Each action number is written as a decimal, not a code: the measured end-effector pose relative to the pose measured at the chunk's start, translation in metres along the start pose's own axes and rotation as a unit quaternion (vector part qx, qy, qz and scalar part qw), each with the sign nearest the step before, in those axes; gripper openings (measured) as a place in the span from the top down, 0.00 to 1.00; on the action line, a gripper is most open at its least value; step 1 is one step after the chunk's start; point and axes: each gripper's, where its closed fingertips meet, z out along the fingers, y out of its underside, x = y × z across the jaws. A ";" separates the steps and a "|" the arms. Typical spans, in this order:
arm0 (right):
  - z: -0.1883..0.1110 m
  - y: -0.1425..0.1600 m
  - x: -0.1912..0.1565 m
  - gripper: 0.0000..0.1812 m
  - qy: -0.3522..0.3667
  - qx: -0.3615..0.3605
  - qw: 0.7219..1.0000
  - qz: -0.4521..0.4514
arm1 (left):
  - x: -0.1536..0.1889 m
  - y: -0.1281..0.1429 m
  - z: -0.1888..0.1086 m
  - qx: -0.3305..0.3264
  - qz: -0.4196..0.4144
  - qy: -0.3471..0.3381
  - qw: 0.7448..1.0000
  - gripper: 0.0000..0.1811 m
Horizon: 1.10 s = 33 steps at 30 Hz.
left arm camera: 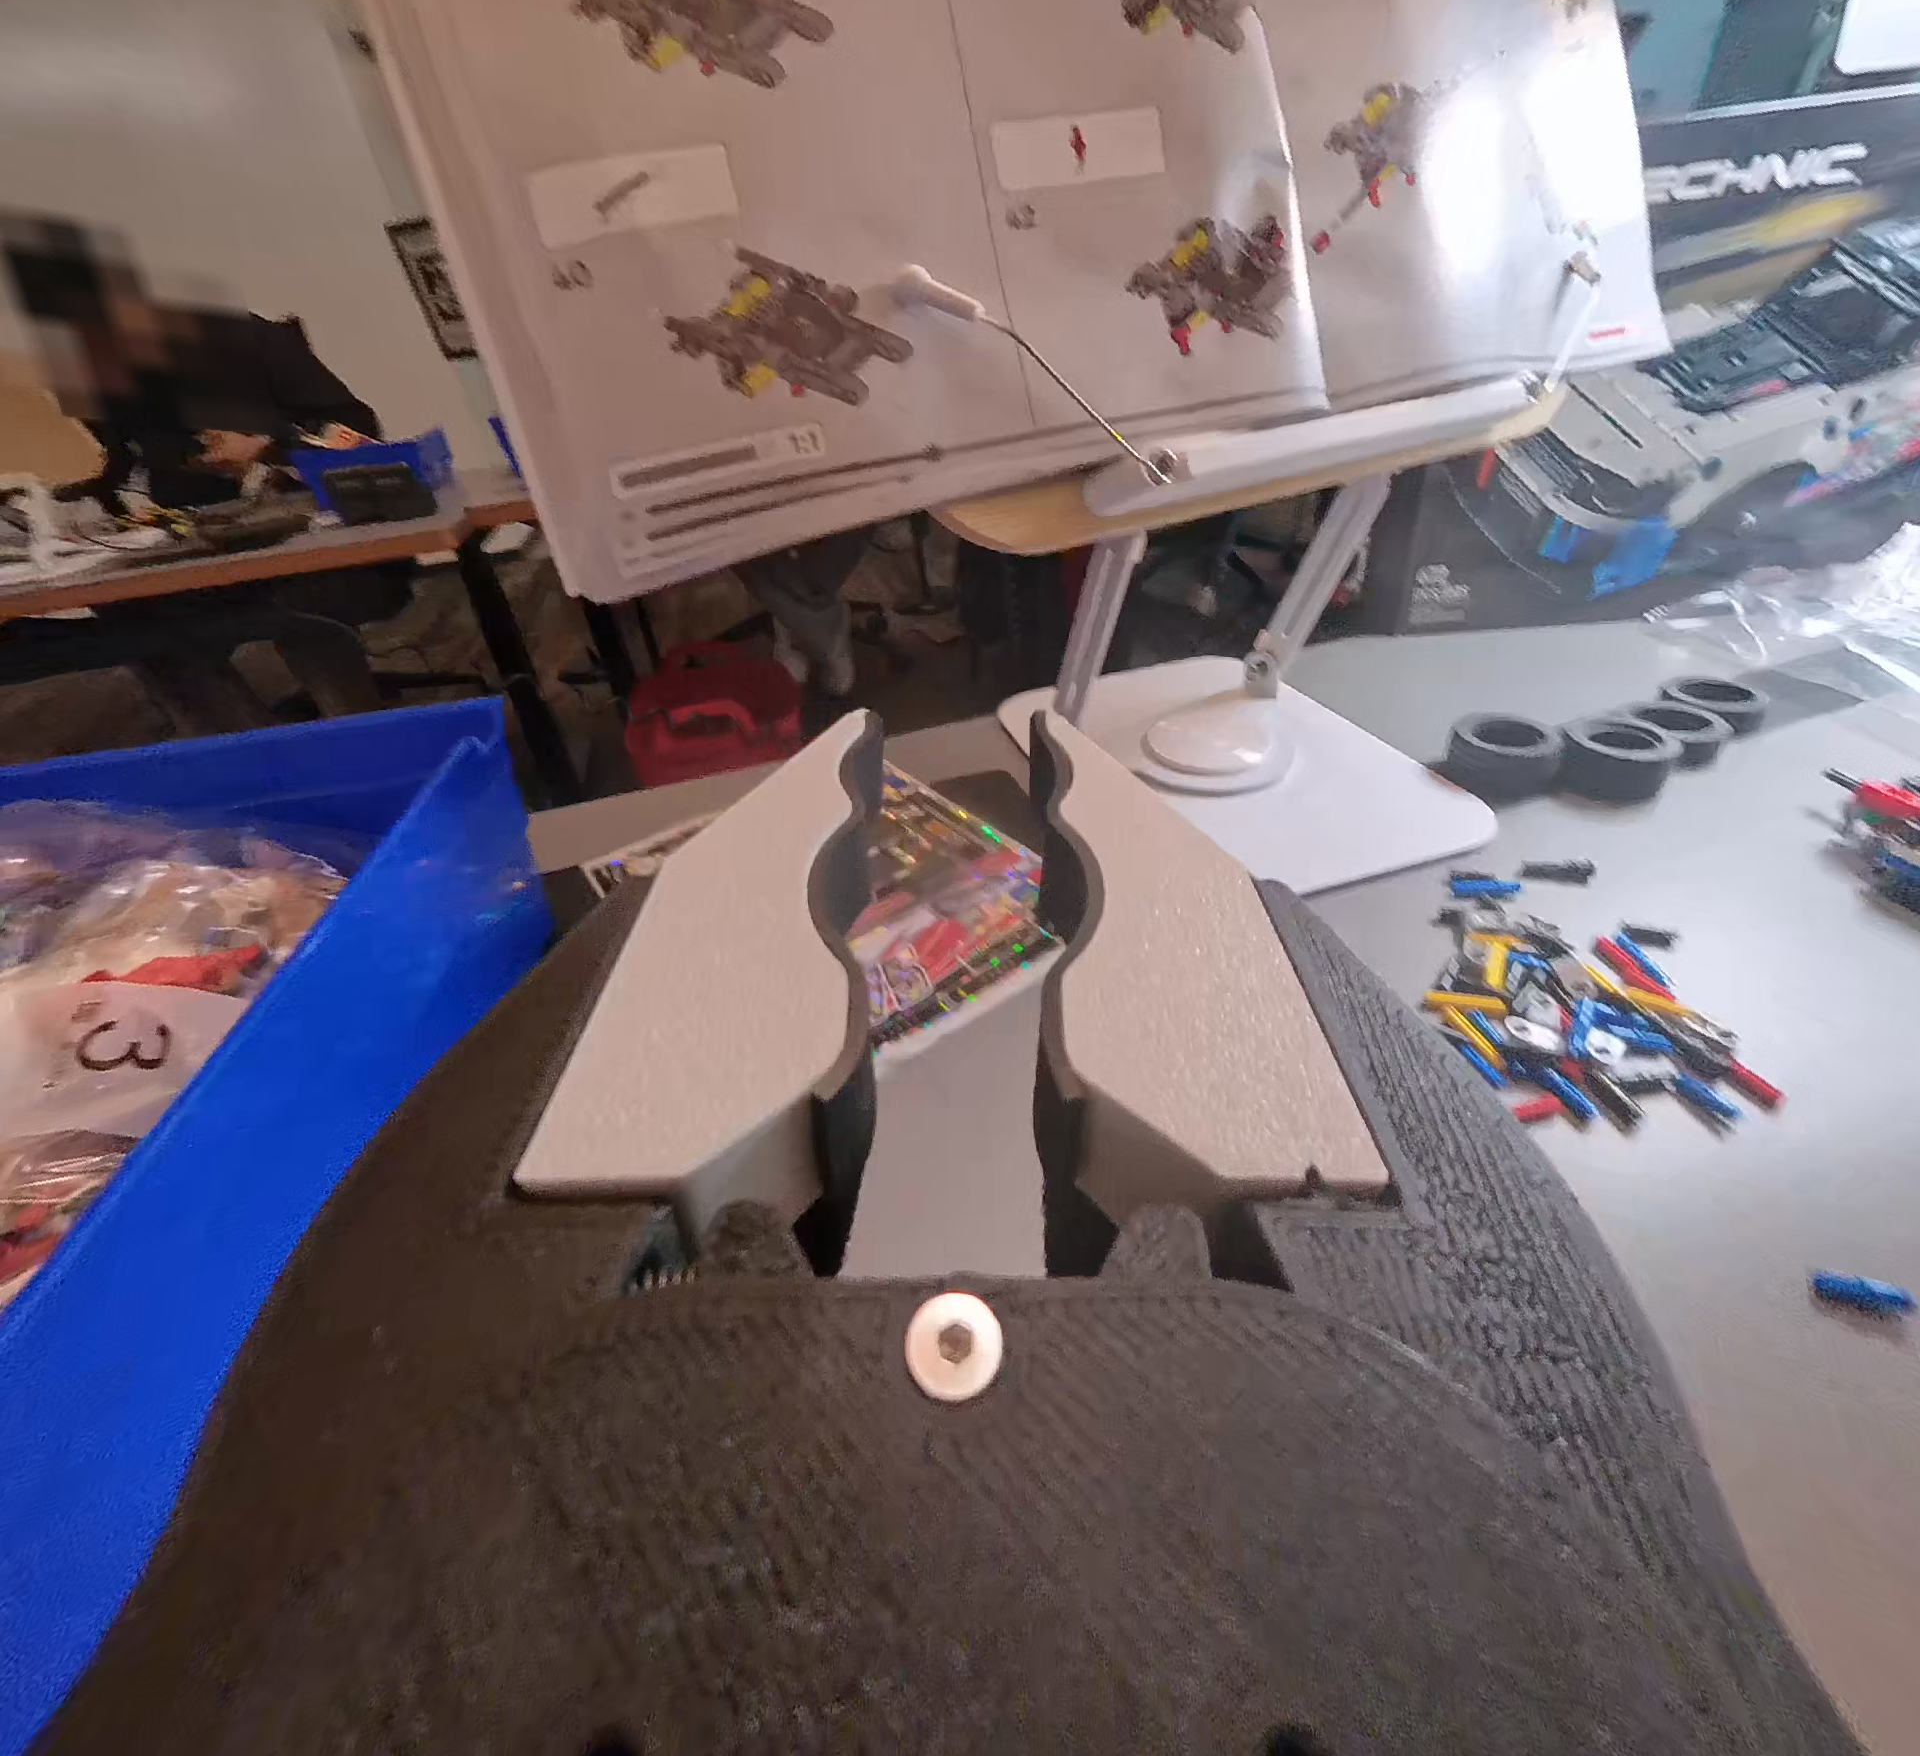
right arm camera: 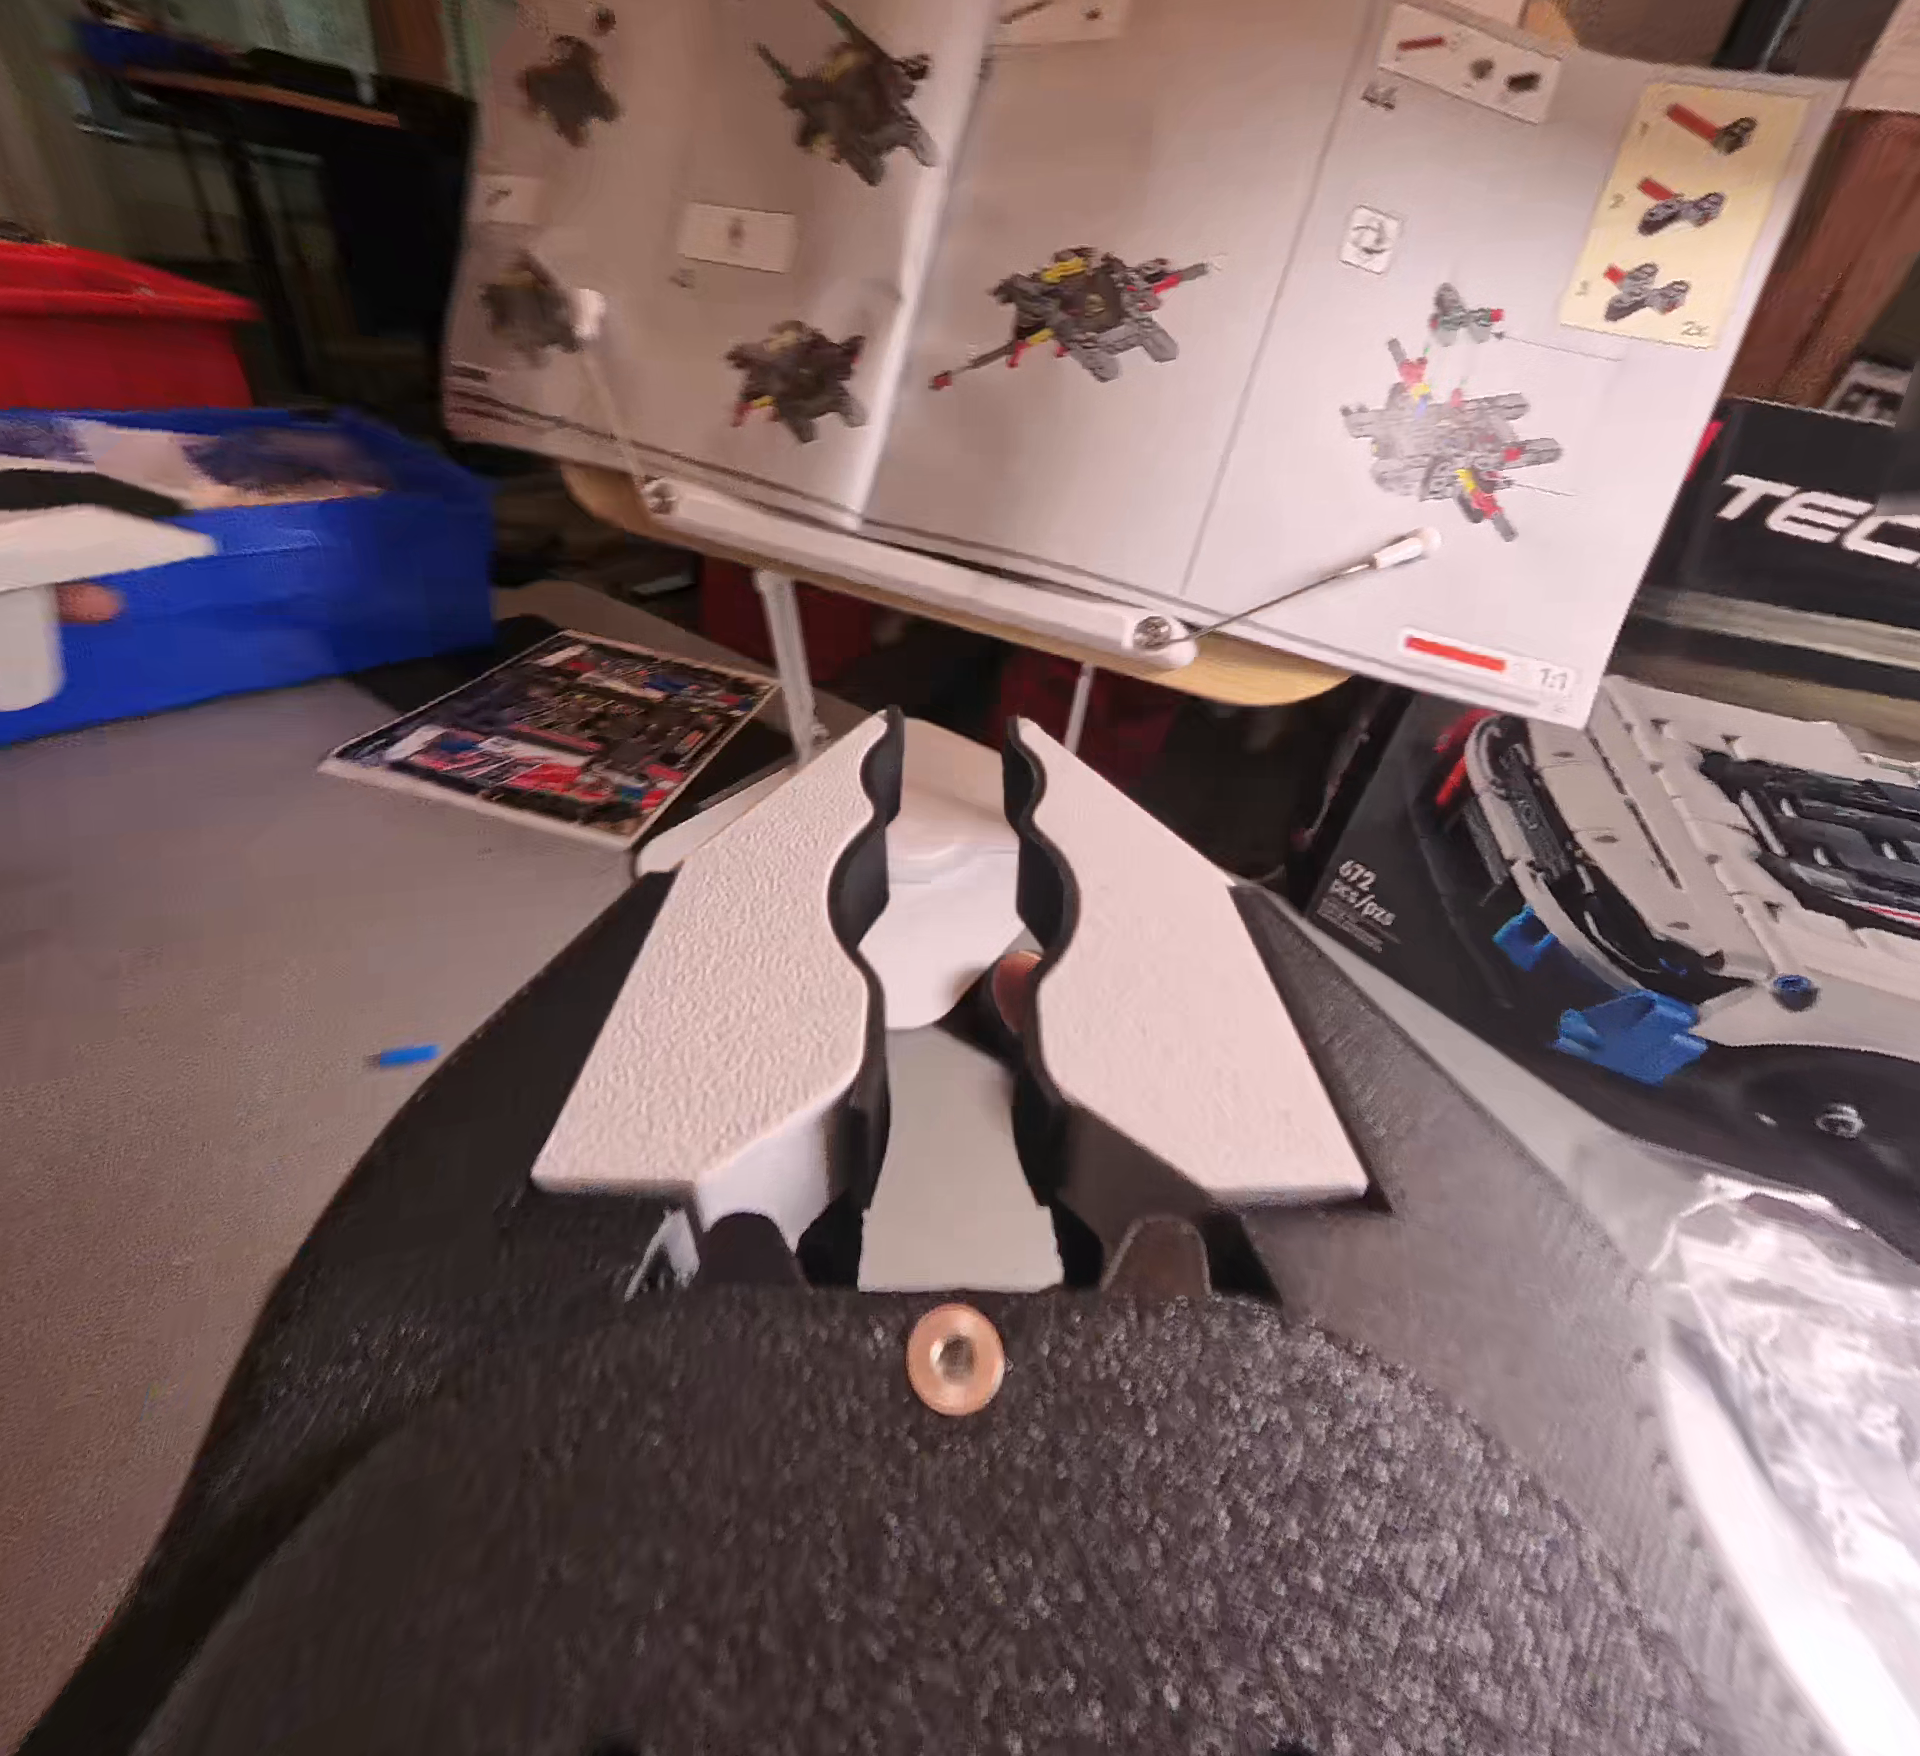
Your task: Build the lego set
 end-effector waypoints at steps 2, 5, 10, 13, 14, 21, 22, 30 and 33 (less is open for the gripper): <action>-0.040 0.007 -0.031 0.90 -0.039 -0.003 0.999 0.004 | 0.011 0.011 0.000 -0.036 0.005 0.036 0.999 0.86; -0.096 0.029 -0.071 0.90 -0.088 -0.022 0.996 0.021 | 0.046 0.032 -0.006 -0.104 0.011 0.134 0.985 0.88; -0.150 0.061 -0.104 0.92 -0.128 -0.019 0.991 0.016 | 0.099 0.055 -0.024 -0.168 0.024 0.227 0.959 0.89; -0.150 0.070 -0.116 0.84 -0.169 -0.047 0.985 0.004 | 0.120 0.057 -0.033 -0.164 0.034 0.239 0.956 0.90; -0.149 0.068 -0.116 0.84 -0.168 -0.042 0.985 0.001 | 0.126 0.059 -0.034 -0.168 0.043 0.240 0.955 0.90; -0.153 0.071 -0.124 0.87 -0.188 -0.046 0.981 -0.018 | 0.160 0.090 -0.010 -0.255 0.070 0.288 0.920 0.94; -0.154 0.070 -0.122 0.88 -0.186 -0.046 0.981 -0.019 | 0.162 0.093 -0.001 -0.261 0.081 0.291 0.917 0.95; -0.157 0.064 -0.101 0.93 -0.172 -0.046 0.983 0.044 | 0.172 0.117 0.041 -0.318 0.115 0.340 0.878 0.96; -0.156 0.069 -0.103 0.93 -0.176 -0.056 0.981 0.050 | 0.174 0.123 0.039 -0.336 0.126 0.351 0.865 0.96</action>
